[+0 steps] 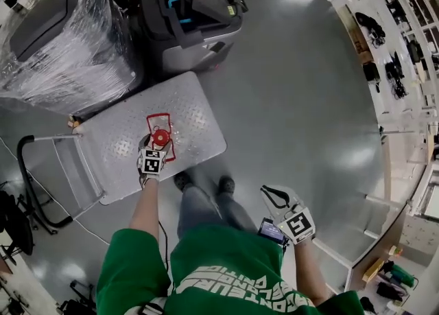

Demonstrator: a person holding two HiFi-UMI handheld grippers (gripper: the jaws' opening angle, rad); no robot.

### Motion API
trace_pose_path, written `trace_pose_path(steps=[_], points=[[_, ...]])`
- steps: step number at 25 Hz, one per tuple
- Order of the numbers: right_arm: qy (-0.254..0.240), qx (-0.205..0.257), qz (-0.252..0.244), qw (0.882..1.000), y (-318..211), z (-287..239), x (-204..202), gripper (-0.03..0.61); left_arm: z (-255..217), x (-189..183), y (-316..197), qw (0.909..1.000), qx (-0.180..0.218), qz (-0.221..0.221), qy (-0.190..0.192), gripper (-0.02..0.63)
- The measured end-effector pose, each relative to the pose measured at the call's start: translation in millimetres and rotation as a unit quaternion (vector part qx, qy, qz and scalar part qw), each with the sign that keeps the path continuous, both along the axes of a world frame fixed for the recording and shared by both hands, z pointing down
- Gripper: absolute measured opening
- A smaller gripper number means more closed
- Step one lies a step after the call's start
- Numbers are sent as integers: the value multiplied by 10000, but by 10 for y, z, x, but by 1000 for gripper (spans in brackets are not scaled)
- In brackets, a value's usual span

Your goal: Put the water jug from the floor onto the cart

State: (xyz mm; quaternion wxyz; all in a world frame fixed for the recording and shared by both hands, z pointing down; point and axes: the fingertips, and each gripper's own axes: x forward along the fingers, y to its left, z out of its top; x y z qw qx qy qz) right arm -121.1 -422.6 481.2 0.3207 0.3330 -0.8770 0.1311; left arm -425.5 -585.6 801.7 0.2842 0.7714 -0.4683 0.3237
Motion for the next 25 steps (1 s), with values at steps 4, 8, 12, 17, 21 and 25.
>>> trace_pose_path(steps=[4, 8, 12, 17, 21, 25], points=[[-122, 139, 33, 9998, 28, -8, 82, 17, -303, -72, 143, 9993, 270, -247, -13, 373], [-247, 273, 77, 9993, 16, -82, 307, 14, -757, 68, 435, 9984, 475, -304, -63, 266], [-531, 622, 137, 9966, -98, -167, 592, 1, -1331, 310, 582, 9955, 881, -343, 98, 109], [-788, 1087, 111, 9909, -203, -385, 948, -6, -2085, 776, 773, 9887, 1405, -267, 441, 15], [-1062, 1293, -269, 9855, -204, -478, 1126, -8, -2645, 1179, 1047, 9812, 1827, -177, 591, 15], [-1238, 1132, -853, 9821, -133, -442, 1189, -8, -3007, 1429, 1383, 9783, 2030, -96, 412, 14]])
